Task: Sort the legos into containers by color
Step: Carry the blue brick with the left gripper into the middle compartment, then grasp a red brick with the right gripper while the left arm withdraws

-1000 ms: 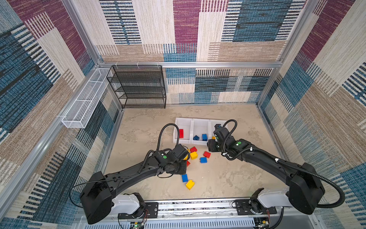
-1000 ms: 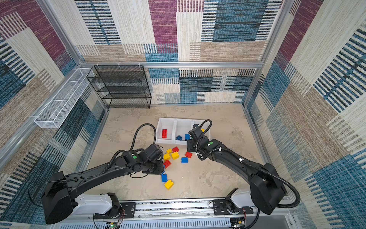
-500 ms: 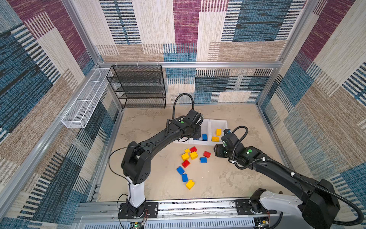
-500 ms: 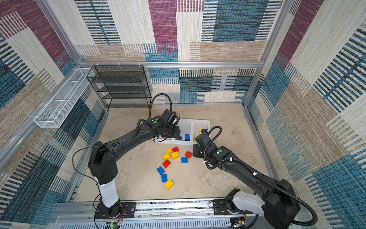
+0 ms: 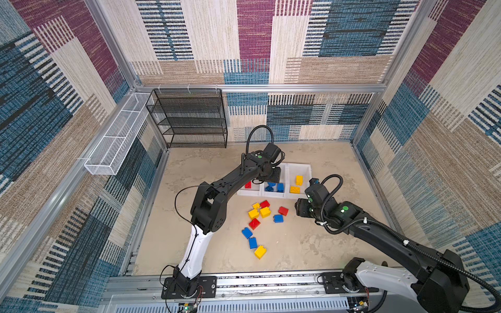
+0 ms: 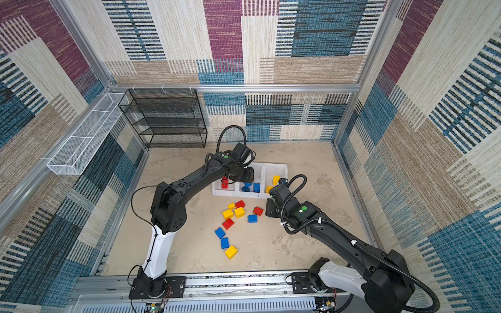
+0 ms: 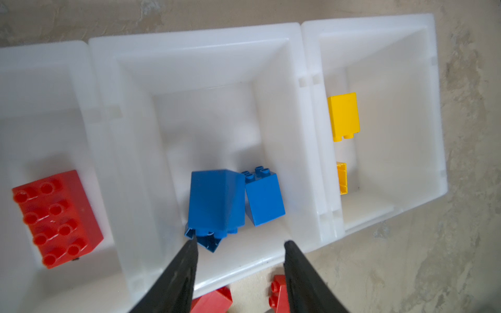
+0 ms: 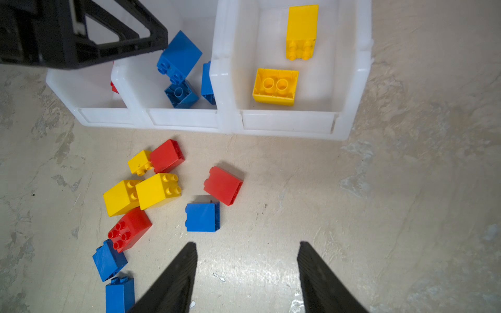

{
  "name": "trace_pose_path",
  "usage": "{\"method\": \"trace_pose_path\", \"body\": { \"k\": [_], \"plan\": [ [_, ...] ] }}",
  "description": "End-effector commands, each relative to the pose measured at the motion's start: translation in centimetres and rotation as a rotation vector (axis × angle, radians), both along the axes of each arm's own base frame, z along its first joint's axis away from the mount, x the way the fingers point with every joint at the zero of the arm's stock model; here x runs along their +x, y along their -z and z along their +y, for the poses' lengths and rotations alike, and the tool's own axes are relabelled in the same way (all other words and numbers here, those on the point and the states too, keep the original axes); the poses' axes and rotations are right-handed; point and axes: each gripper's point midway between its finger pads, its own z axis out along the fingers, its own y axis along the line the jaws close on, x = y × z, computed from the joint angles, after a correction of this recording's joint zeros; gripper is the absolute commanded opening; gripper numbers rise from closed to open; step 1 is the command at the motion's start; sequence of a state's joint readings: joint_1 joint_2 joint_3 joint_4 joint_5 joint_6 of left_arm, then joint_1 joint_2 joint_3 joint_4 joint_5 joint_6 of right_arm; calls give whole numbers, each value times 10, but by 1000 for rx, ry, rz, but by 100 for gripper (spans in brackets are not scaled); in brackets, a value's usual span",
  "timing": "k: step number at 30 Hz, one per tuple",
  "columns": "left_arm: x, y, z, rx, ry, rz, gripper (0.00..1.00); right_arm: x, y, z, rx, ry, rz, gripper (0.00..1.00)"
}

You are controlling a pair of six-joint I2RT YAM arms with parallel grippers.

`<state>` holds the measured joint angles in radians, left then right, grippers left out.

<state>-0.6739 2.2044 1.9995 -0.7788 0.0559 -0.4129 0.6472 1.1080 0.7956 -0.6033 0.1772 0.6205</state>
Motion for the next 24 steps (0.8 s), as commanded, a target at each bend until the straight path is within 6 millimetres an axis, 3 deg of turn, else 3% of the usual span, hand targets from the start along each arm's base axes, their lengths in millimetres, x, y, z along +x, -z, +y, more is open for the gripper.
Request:
{"method": "trace_pose_path", "body": {
  "k": [1,10,15,24],
  "plan": [
    [-6,-7,4,1,17,-5,55,0,0,-2,-3,12,0,62],
    [-26,-38,22,-61,-1,-63,56,-1,10,6,-10,-15,31,62],
    [-47,-48,56,-74,-56,-95,57,0,18,11,-19,-29,50,62],
    [-105,-33,133,-48,-197,-104,59,11,37,32,-52,-32,85,66]
  ]
}}
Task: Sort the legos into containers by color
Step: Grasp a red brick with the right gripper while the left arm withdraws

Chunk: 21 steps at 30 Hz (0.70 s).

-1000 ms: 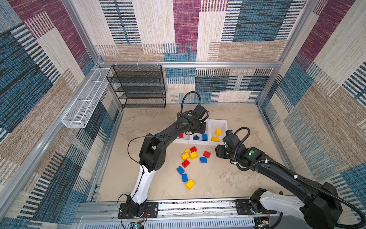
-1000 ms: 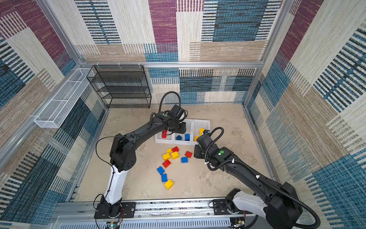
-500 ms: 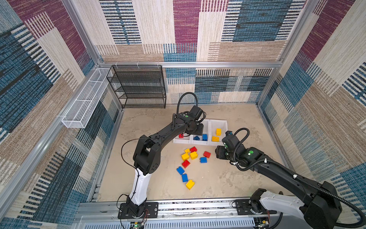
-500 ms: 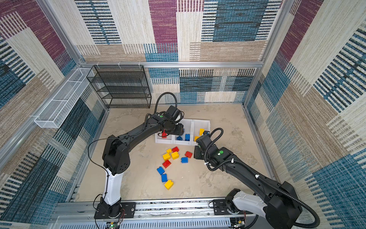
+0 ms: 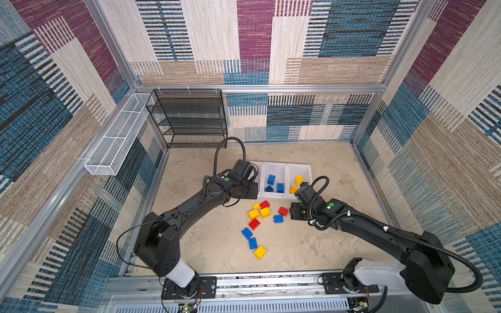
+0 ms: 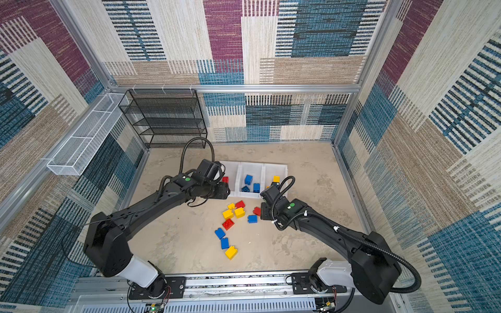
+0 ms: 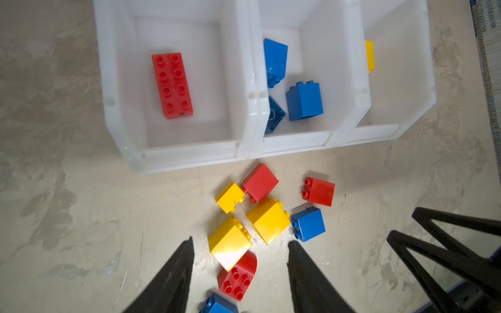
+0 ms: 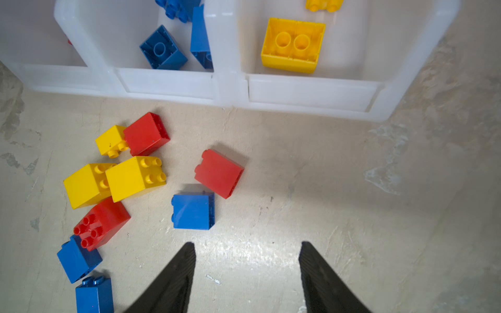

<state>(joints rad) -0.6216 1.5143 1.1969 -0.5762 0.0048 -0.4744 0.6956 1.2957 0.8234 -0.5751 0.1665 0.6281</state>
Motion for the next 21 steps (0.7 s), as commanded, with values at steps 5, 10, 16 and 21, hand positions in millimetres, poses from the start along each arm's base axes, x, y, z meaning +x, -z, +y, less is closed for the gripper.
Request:
{"method": "trace_pose_path", "body": {
  "k": [5,10,16,21],
  "plan": [
    [-35,11,51,15,-122,-19,61,19,15,22,-23,30,6,70],
    [-56,11,73,19,-152,-35,62,26,29,30,-23,48,25,72],
    [-69,12,81,-27,-174,-59,64,37,44,38,-60,52,49,72],
    [-71,13,81,-27,-170,-56,64,42,57,39,-100,60,68,70]
  ]
}}
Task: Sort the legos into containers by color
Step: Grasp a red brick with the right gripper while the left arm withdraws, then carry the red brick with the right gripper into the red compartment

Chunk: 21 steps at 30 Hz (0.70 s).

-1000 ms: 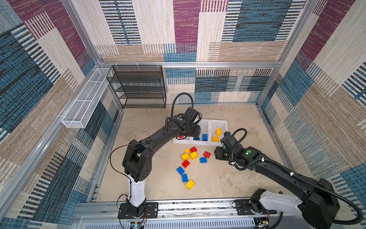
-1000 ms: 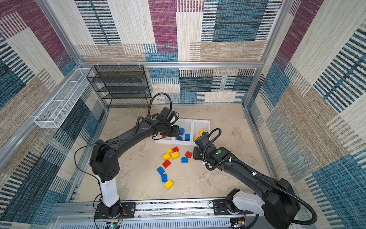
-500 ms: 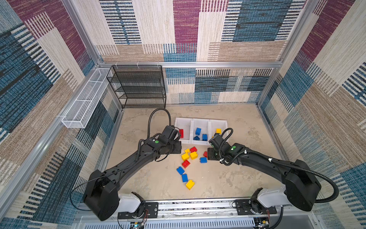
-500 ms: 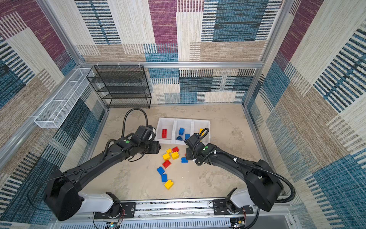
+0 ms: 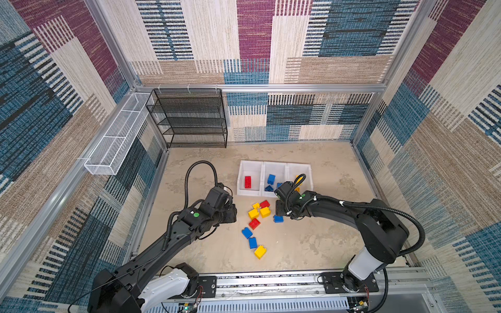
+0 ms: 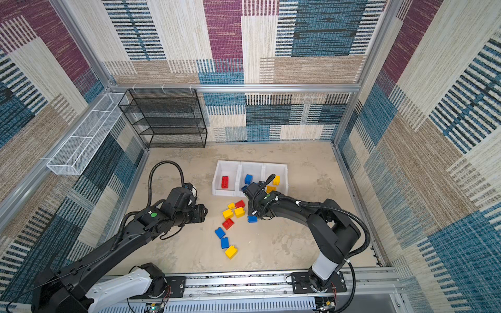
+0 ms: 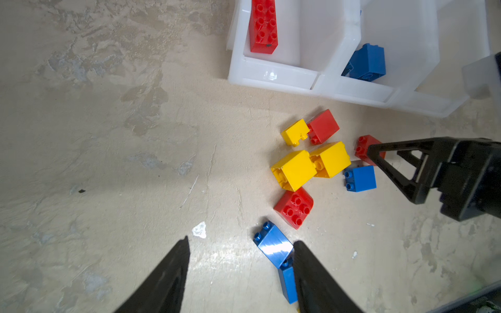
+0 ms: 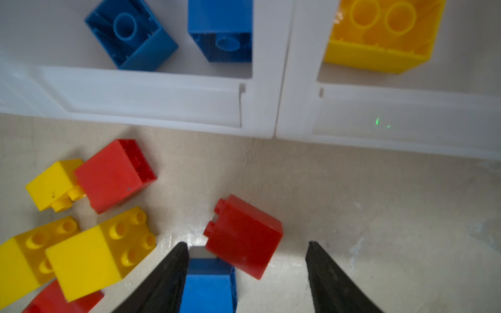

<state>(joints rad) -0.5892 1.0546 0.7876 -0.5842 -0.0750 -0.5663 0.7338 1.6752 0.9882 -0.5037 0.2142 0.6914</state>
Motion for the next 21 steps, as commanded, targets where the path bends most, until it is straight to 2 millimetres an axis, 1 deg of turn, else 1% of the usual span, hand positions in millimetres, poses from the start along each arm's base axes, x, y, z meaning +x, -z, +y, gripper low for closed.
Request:
{"method": "trace_pose_path", "body": {
  "k": [1,5,13,16,21],
  "plan": [
    [2,-2,-1,-11,-12,-10,64,8,2,3,-4,18,-17,69],
    [1,0,-2,-19,-10,-1,64,10,8,5,-13,17,-10,65],
    [0,4,-2,-21,-13,7,64,8,15,2,-27,20,-2,49],
    [0,4,-2,-20,-13,9,64,6,15,0,-27,22,-2,47],
    [-1,5,-1,-19,-14,10,64,9,5,1,-23,13,-19,45]
  ]
}}
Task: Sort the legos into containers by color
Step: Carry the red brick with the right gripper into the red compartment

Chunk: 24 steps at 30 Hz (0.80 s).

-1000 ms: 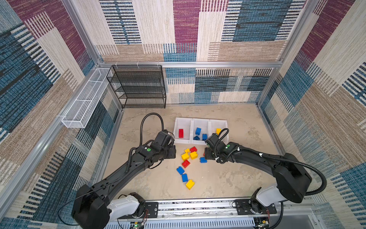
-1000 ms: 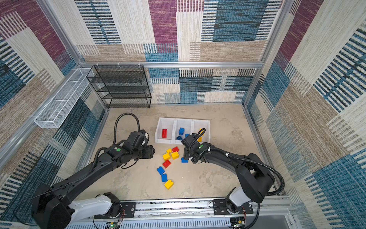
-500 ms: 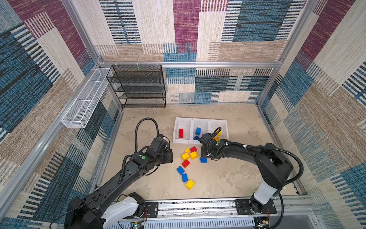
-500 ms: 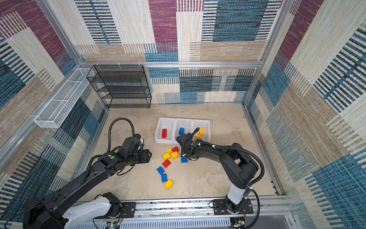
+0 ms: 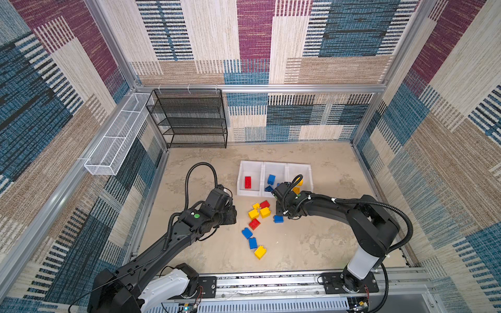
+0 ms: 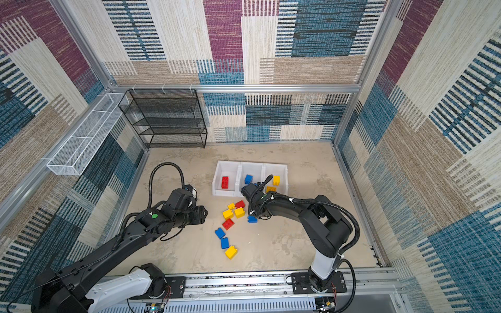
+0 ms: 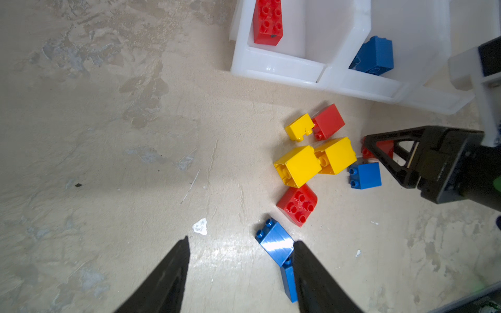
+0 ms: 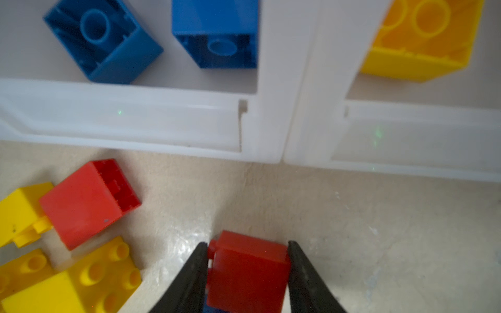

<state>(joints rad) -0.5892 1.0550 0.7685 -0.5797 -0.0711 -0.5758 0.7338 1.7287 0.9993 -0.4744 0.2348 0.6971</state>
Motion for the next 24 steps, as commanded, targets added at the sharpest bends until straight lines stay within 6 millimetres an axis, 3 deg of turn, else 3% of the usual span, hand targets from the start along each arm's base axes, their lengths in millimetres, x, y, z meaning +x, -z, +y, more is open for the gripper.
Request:
{"method": "trace_pose_path", "body": {
  "k": [1,4,8,15,19,24],
  "plan": [
    [2,-2,-2,-20,-9,-7,64,2,-9,0,-2,-3,-18,44],
    [2,-3,-1,-17,-10,-8,64,6,-19,4,8,-16,-33,43],
    [0,-5,3,-9,-19,-14,64,20,-48,20,21,-58,-89,42],
    [-7,-4,7,-12,-29,-6,64,69,-108,73,61,-184,-216,43],
    [-13,0,6,-37,-30,15,64,97,-120,106,68,-248,-253,43],
    [-21,3,9,-46,-34,34,64,123,-113,135,67,-300,-260,43]
  ]
}}
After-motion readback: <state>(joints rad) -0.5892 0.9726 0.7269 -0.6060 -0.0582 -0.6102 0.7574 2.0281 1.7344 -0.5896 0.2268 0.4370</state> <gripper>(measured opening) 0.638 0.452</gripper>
